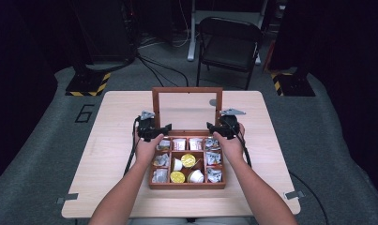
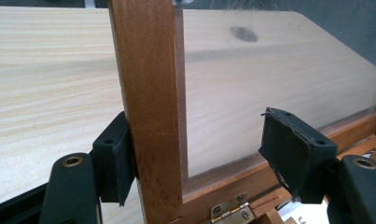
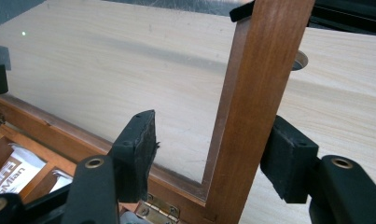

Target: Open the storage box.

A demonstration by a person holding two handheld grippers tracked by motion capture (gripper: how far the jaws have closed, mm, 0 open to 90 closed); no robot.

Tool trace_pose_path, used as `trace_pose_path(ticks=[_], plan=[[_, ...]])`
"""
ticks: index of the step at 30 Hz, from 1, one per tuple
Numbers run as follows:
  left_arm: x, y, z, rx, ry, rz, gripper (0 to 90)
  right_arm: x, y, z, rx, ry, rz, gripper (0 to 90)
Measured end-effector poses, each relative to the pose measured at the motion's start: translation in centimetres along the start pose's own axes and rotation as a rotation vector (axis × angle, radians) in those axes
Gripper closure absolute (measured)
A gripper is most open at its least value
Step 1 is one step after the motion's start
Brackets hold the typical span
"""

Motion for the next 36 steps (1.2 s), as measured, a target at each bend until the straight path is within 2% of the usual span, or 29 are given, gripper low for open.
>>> trace_pose_path(ticks=[9,19,20,25,36], plan=[[0.0,-0.4,0.4,-0.020,-0.007,-0.032,31.0,-0.1,0.3,0.5,0.014,-0.003,0.023,38.9],[0.2,-0.7,0.7,-0.033,-0.042,-0.052,30.8,-0.1,0.7,0.8,0.024,-0.011,0.035,38.7],[0.2,-0.8,0.8,-0.035,-0.044,-0.053,30.8,-0.1,0.6,0.9,0.029,-0.019,0.050,38.7],[0.2,-0.9,1.0,-0.044,-0.050,-0.071,30.5,0.1,0.9,1.2,0.048,-0.045,0.064,38.5],[0.2,-1.3,1.5,-0.048,-0.084,-0.112,29.7,-0.2,1.5,1.8,0.076,-0.061,0.114,38.4]])
Point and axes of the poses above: each handheld gripper's, and its own axes: z roughly forward along the jaws, x roughly out of its top, y roughly to its right, the point moved 3 cm from there along z, roughly forward along the jaws, and after that the axes turned 3 degrees about -z, right-handed, at the moved point
